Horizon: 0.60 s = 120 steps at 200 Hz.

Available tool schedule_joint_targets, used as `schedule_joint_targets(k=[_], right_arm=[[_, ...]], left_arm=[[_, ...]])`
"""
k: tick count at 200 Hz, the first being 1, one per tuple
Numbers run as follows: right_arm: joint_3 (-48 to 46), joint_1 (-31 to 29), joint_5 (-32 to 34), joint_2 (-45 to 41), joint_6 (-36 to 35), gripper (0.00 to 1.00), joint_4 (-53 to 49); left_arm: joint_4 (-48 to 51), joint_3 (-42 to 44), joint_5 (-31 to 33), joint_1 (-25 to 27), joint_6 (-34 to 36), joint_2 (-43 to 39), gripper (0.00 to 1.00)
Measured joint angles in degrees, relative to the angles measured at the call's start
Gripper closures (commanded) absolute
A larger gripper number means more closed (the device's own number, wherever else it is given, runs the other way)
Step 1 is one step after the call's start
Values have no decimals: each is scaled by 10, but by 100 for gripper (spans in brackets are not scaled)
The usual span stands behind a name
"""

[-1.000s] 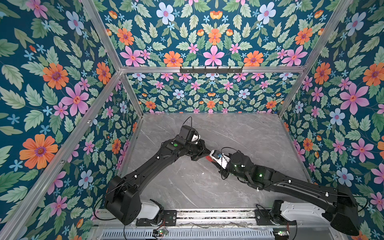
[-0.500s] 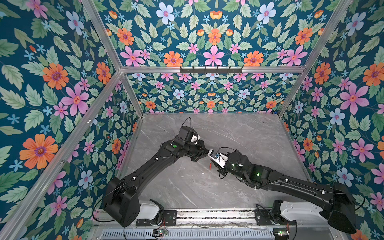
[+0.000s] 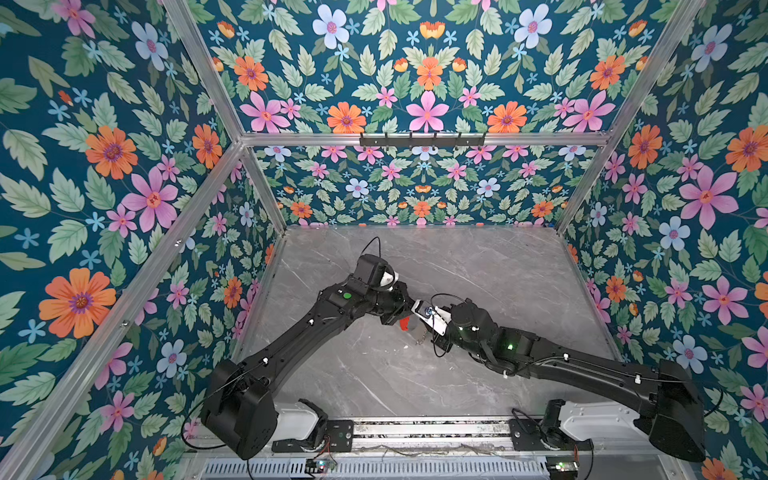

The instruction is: Remove the keys from the keyring

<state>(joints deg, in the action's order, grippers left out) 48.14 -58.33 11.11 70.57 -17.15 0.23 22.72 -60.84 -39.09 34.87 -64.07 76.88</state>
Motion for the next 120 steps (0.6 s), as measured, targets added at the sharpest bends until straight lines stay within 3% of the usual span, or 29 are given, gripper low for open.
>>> schedule_joint_targets(k=[120], right_arm=[[10, 0, 10, 11, -10, 82, 3]], left_arm=[[-18, 12, -8, 0, -12, -12, 100]])
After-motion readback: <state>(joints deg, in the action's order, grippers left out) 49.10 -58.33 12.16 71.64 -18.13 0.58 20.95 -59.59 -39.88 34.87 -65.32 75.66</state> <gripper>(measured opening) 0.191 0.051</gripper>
